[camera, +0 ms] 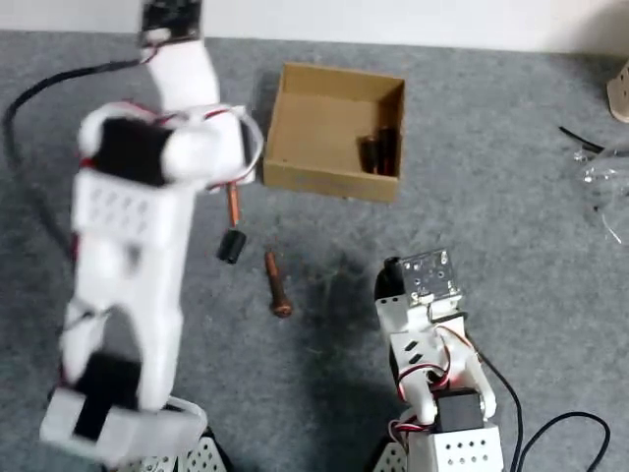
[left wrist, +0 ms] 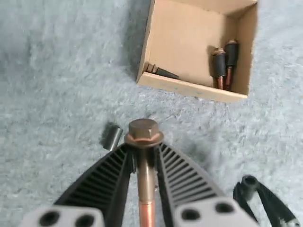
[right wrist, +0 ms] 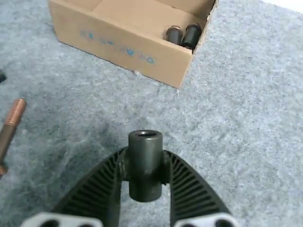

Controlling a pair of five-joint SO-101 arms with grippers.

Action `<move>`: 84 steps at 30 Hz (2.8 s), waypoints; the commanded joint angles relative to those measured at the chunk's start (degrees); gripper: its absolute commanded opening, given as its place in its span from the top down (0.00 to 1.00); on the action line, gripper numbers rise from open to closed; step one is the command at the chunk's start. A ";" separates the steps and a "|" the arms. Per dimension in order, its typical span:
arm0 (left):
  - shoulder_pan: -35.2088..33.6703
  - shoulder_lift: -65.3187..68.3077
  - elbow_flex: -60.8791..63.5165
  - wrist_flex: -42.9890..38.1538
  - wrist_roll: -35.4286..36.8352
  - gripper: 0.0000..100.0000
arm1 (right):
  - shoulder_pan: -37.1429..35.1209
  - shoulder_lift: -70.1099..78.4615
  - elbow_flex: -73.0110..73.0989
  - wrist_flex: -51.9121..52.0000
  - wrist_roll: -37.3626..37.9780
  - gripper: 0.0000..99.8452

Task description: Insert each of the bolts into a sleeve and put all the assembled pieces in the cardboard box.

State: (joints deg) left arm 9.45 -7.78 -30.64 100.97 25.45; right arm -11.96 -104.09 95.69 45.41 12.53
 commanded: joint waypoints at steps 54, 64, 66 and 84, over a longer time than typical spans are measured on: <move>0.75 -96.13 127.78 -100.66 -11.08 0.99 | 0.66 -1.19 6.20 -2.86 -0.79 1.00; 0.48 -96.31 127.78 -86.86 0.18 0.99 | -4.79 -1.27 6.29 -5.85 -0.79 1.00; 0.48 -96.31 127.78 -87.03 0.18 0.99 | -7.34 -1.27 6.29 -6.73 -0.70 1.00; 0.84 -96.31 125.23 -97.41 7.38 0.99 | -27.56 -1.27 6.29 -23.60 -0.44 1.00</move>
State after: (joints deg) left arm 9.63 -103.43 95.96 6.37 32.04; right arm -36.31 -104.18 95.69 24.31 12.53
